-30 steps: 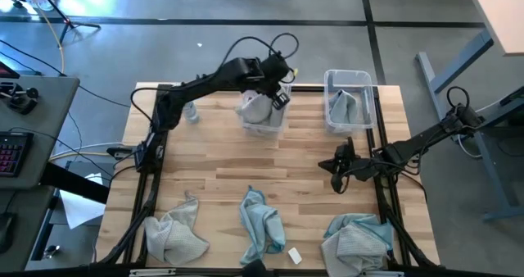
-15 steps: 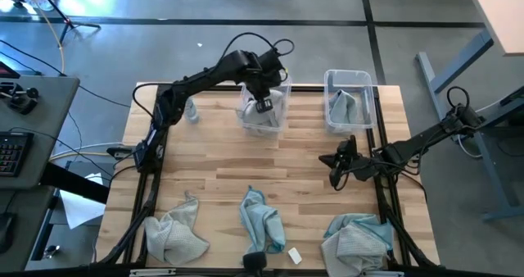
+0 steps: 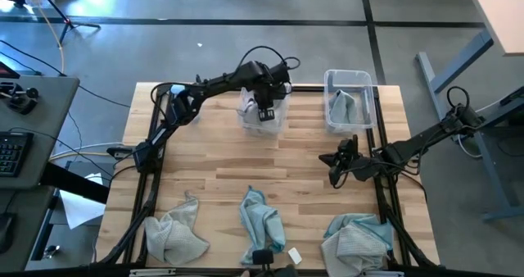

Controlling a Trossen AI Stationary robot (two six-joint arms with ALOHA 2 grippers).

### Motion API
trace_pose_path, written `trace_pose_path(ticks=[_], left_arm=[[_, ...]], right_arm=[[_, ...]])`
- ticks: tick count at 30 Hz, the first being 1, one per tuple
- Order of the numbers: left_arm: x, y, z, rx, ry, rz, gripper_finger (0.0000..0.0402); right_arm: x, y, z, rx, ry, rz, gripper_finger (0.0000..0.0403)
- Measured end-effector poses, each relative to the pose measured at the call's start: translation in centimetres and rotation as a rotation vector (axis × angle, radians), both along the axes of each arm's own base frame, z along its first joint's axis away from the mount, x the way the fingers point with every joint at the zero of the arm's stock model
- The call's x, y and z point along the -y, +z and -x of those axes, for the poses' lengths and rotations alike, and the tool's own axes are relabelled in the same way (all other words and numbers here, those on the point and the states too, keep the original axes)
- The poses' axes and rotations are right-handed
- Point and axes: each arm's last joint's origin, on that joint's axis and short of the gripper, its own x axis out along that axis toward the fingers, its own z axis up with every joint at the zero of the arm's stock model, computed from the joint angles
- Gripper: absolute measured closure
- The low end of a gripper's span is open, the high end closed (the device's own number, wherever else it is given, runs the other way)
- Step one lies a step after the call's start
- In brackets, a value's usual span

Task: Sort microfiber towel by color & place in baskets
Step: Put the white microfiber cloth into the left transparent bin

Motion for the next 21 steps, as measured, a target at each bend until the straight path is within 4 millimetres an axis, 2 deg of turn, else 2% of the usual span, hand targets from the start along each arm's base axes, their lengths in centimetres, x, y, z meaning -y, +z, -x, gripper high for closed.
trace_pose_path(ticks=[5,13,21], left_arm=[[0.0,0.0,-0.6,0.051,0.012,-0.017,0.0377],[0.0,1.7,-0.1,0.084,0.062,-0.040,0.0314],[1.8,7.3,1.6,0.182,0.125,-0.115,0.0294]], right_arm=[[0.0,0.0,0.0,0.003,-0.003,-0.014,0.0403],[0.0,-0.1,0.0,-0.008,0.012,-0.014,0.0403],[0.0,-0.1,0.1,-0.006,-0.001,-0.038,0.0403]])
